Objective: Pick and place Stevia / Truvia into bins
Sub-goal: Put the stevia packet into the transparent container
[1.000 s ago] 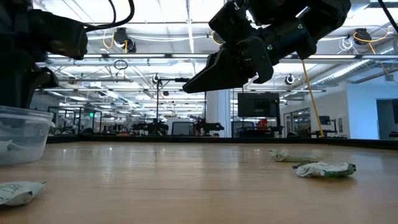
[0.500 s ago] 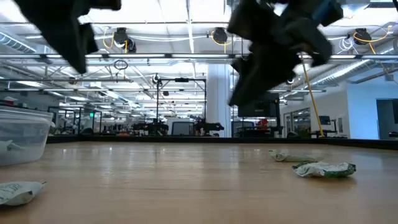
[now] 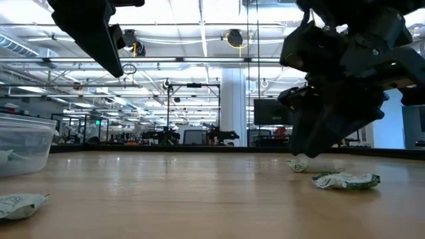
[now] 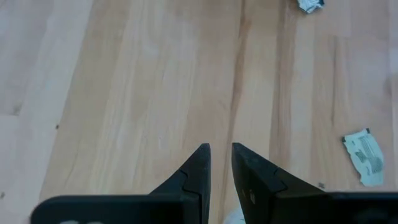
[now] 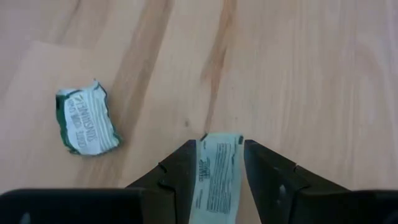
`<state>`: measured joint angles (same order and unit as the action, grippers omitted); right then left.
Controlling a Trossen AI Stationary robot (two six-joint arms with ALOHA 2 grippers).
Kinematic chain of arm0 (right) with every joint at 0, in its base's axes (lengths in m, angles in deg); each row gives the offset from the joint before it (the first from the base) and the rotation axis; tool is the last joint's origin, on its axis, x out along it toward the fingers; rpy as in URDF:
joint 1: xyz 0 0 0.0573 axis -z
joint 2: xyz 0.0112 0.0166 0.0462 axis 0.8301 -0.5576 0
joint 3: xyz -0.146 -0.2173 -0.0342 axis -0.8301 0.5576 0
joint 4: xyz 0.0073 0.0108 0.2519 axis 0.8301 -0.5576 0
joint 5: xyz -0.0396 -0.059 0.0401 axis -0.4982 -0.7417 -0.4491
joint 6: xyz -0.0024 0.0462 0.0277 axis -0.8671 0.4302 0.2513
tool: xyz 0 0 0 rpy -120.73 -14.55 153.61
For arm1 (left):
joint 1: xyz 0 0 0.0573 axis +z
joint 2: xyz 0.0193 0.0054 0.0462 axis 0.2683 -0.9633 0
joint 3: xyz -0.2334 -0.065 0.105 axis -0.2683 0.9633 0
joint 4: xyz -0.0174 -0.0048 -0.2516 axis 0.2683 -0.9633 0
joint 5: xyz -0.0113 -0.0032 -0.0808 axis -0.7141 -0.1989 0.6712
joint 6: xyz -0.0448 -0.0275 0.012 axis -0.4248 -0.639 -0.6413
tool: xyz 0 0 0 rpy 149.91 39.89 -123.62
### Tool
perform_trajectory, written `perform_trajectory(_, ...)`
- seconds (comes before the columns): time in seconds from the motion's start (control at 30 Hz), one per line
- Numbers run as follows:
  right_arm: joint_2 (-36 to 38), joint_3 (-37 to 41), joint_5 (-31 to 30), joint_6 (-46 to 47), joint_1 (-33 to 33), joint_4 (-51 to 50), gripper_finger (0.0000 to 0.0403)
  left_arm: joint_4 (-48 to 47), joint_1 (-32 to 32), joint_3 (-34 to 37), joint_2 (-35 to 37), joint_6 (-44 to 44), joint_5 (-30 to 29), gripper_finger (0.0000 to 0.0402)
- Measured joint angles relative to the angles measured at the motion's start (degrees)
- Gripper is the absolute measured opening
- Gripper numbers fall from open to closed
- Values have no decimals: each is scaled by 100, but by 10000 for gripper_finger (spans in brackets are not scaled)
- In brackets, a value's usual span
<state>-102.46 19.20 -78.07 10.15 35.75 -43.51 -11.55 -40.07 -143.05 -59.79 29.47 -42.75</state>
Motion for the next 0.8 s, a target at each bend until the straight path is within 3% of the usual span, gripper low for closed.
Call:
perform_trajectory(0.17,1,355,-34,128,38,262,130,2,55,0,0,-22,2,72)
perform_trajectory(0.43,2,1051,-306,93,38,1635,126,2,55,0,0,87,2,72)
perform_trajectory(0.8,-4,1198,-143,-323,87,2857,35,4,55,0,0,91,-44,72)
